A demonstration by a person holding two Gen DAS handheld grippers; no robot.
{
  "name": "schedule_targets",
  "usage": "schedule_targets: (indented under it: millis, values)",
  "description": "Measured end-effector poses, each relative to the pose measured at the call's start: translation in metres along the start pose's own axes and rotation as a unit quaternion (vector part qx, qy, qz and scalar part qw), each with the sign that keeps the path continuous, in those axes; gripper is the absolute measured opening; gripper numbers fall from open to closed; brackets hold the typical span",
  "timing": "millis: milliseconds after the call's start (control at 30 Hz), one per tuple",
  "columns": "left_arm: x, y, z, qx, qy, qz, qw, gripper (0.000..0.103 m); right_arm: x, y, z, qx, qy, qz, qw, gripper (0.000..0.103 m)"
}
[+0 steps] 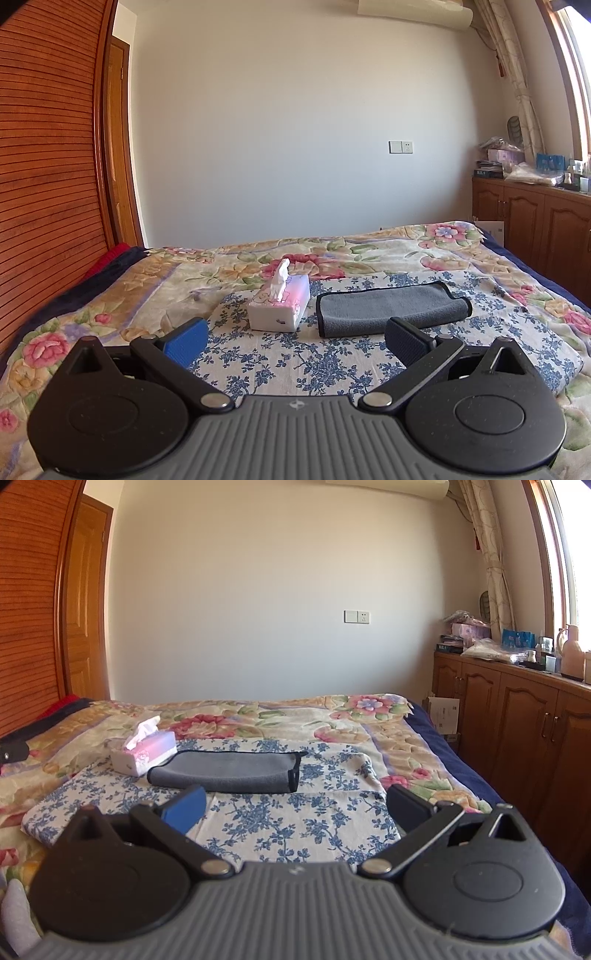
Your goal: Fold towel
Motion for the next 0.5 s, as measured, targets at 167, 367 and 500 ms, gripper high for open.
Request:
schedule_targets:
  millis: [167,367,500]
  values:
    - [-0.0001,0.0002,0.0004,0.0,0.0,-0.001,1.0,0.103,-0.0006,0.0002,0.0,0.0,0.001,-0.001,1.0,0.103]
    - [0.0002,0.001,0.0003,0.0,0.0,-0.002,1.0,0.103,-0.0007,0.0001,-0.0001,0.0,0.001,-0.001,1.0,0.103]
    - [0.0001,0.0015,0.0002,0.001,0.0,-0.003,1.0,0.103,-0.0014,0.0002,-0.0002,0.0,0.001,-0.001,1.0,0.103]
Point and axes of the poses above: each gripper's, at about its wrist camera, not at the fingertips, and z roughly against the way its jaws point, x to its left, y to its underside, the point moved 5 cm from there along -z, roughly the way its jaws point, and after that the axes turned 10 degrees about -x, right-handed, at the moved point
